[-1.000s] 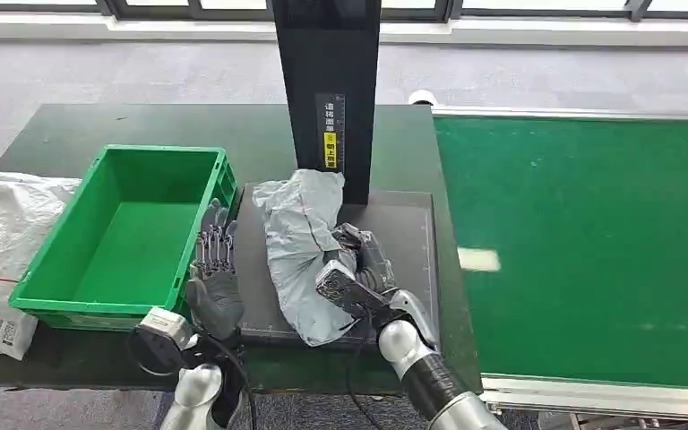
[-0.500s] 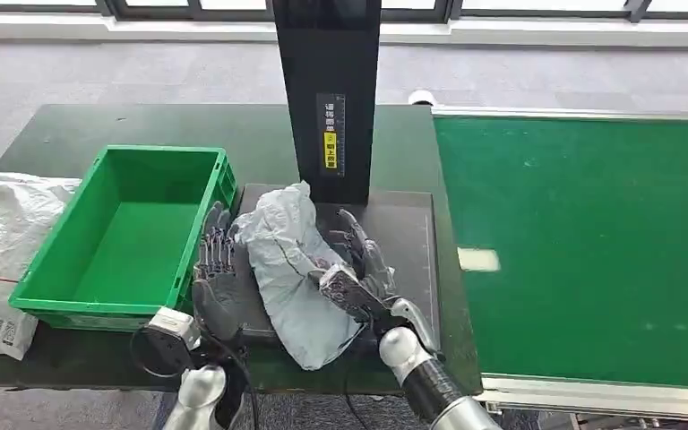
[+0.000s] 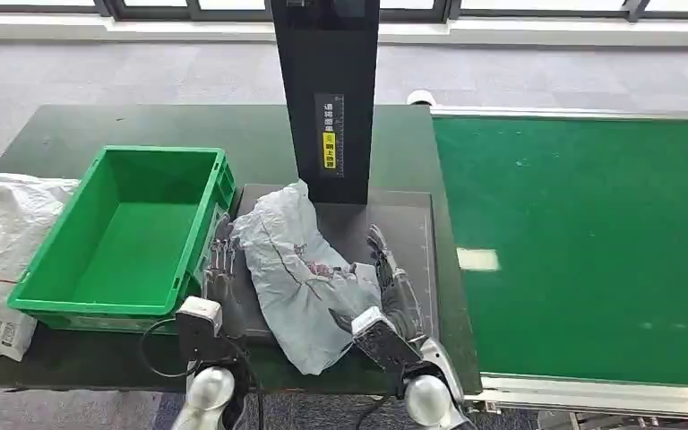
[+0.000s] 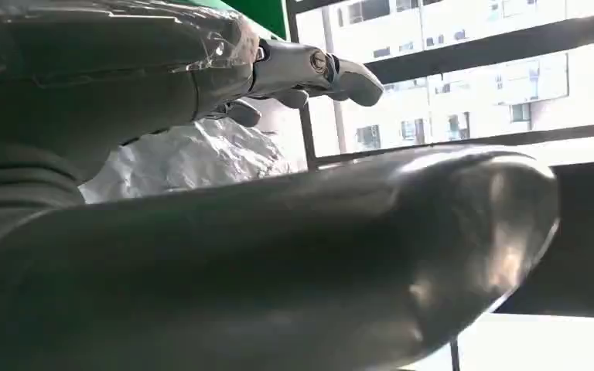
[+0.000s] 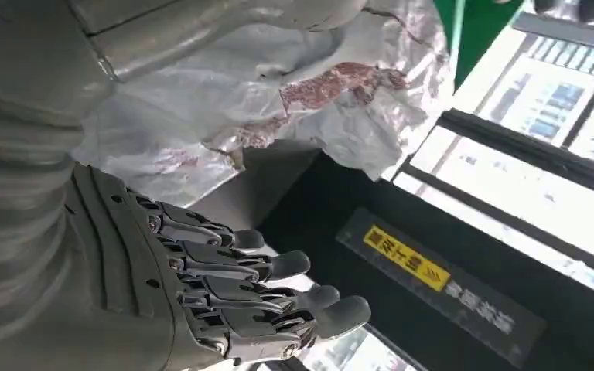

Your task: Moved the parcel from conveyor to table for the left to box.

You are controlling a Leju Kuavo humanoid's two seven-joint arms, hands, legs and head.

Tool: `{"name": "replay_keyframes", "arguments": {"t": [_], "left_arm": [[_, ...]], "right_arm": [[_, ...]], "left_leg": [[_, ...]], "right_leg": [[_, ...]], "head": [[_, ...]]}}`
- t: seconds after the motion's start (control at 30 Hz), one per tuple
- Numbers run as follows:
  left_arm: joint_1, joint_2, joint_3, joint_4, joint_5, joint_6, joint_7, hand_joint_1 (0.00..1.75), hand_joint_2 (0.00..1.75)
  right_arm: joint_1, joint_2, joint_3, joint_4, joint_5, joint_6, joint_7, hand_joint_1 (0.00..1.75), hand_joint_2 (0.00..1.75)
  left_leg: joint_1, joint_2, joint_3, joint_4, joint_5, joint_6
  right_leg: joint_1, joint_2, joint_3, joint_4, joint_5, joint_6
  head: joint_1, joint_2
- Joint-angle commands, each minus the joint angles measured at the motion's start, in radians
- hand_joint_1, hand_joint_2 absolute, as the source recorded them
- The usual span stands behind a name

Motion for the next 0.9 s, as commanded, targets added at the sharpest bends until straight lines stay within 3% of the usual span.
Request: {"name": "replay_keyframes", "arguments": {"t": [0.03,0.23,0.27,0.43,0.47,0.57,0.63,0.9], "left_arm": [[-0.176,0.053,-0.109,0.281,-0.239,0.052,0.128,0.00,0.00],[-0.185,0.049,-0.100,0.291,-0.242,0.046,0.130,0.00,0.00],[-0.217,0.074,-0.163,0.336,-0.417,0.043,0.185,0.00,0.00],[-0.302,0.045,-0.188,0.575,-0.719,0.138,0.271,0.00,0.00],[-0.311,0.040,-0.191,0.603,-0.761,0.160,0.287,0.00,1.75],[-0.348,0.022,-0.216,0.706,-0.921,0.196,0.394,0.00,1.75],[-0.375,0.009,-0.250,0.776,-1.042,0.132,0.479,0.00,1.75],[-0.375,0.007,-0.251,0.781,-1.052,0.126,0.485,0.00,1.75]], "right_arm": [[0.188,-0.068,-0.002,-0.393,0.026,-0.023,-0.028,0.00,1.75],[0.206,-0.073,0.000,-0.424,0.027,-0.026,-0.027,0.00,1.75],[0.221,-0.082,0.011,-0.460,0.026,-0.046,-0.109,0.00,1.75],[0.274,-0.119,0.047,-0.571,0.003,-0.013,-0.154,0.00,1.75],[0.272,-0.123,0.052,-0.569,0.001,-0.007,-0.154,0.00,1.75],[0.264,-0.126,0.068,-0.557,0.007,-0.003,-0.154,0.00,1.75],[0.268,-0.117,0.061,-0.565,0.016,0.009,-0.154,0.00,1.75],[0.269,-0.117,0.060,-0.567,0.017,0.009,-0.154,0.00,1.75]], "left_leg": [[0.000,-0.009,0.001,-0.002,0.002,0.001],[0.000,-0.004,0.003,-0.003,0.001,0.001],[0.000,-0.003,0.001,-0.001,0.001,0.000],[0.000,-0.009,0.002,-0.002,0.002,0.001],[-0.001,-0.010,0.002,-0.003,0.002,0.001],[0.000,-0.004,0.003,-0.002,0.001,0.001],[0.000,-0.004,0.003,-0.003,0.001,0.001],[0.000,-0.003,0.003,-0.001,0.000,0.001]], "right_leg": [[0.000,-0.009,0.004,-0.002,-0.001,0.000],[0.000,-0.004,0.005,-0.003,0.000,0.000],[0.000,-0.003,0.003,-0.001,0.000,0.000],[0.000,-0.009,0.005,-0.002,-0.001,0.000],[0.000,-0.010,0.007,-0.003,-0.001,0.000],[0.000,-0.005,0.006,-0.002,0.000,0.001],[0.000,-0.004,0.006,-0.004,0.001,0.000],[0.000,-0.003,0.006,-0.001,0.000,0.000]], "head": [[0.000,0.000],[0.000,0.000],[0.000,0.000],[0.000,0.000],[0.000,0.000],[0.000,0.000],[0.000,0.000],[0.000,0.000]]}}
